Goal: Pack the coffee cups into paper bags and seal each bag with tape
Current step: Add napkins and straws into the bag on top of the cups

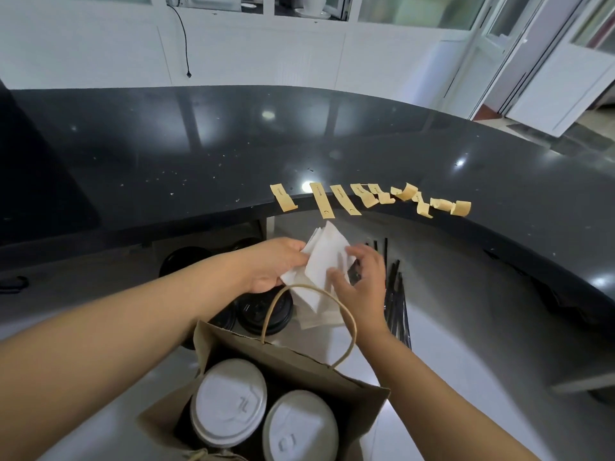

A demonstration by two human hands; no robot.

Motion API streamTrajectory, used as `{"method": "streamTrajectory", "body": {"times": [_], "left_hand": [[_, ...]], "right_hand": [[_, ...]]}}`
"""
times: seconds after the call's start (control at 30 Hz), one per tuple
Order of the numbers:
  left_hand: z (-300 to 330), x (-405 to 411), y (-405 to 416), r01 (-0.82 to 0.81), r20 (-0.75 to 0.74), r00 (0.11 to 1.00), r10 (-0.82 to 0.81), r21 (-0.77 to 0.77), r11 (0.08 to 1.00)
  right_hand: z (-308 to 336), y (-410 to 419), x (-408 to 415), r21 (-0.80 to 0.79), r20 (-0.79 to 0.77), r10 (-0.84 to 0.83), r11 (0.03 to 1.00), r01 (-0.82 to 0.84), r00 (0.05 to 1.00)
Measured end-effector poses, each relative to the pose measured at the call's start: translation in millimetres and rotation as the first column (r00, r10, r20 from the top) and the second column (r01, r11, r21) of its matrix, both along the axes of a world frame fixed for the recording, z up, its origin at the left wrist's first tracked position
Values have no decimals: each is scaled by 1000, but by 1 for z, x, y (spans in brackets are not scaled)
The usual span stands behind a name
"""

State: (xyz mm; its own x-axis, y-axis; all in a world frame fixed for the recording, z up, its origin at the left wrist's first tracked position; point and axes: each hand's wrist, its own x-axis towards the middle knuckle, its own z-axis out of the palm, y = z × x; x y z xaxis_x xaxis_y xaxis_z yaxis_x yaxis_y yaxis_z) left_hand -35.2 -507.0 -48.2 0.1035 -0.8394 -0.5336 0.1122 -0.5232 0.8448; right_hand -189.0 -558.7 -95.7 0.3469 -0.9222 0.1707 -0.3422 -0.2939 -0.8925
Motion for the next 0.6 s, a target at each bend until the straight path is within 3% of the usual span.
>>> {"method": "streamTrajectory", "body": {"times": [0.07,0.13,0.2,0.27,0.5,0.6], "left_hand": [[-1,0,0,16,-17,1000,-16,-12,1000],[-1,2,0,37,-46,998,-38,-12,999],[-2,3,1,29,-57,998,-29,-10,1000],[-2,4,2,12,-65,998,-12,-7,1000],[-5,10,10,-118,-134,984,118,9,993],[-6,12,13,-179,-153,972,180,17,984]], "right_hand": [[7,-2,0,277,14,-97,957,89,995],[12,-3,0,588,169,-149,809,22,974],[13,-5,1,772,271,-240,633,-62,932],[13,-6,0,824,275,-297,562,-65,914],[11,-13,-9,806,274,-402,592,20,874],[11,-18,-17,826,250,-501,556,87,829]]}}
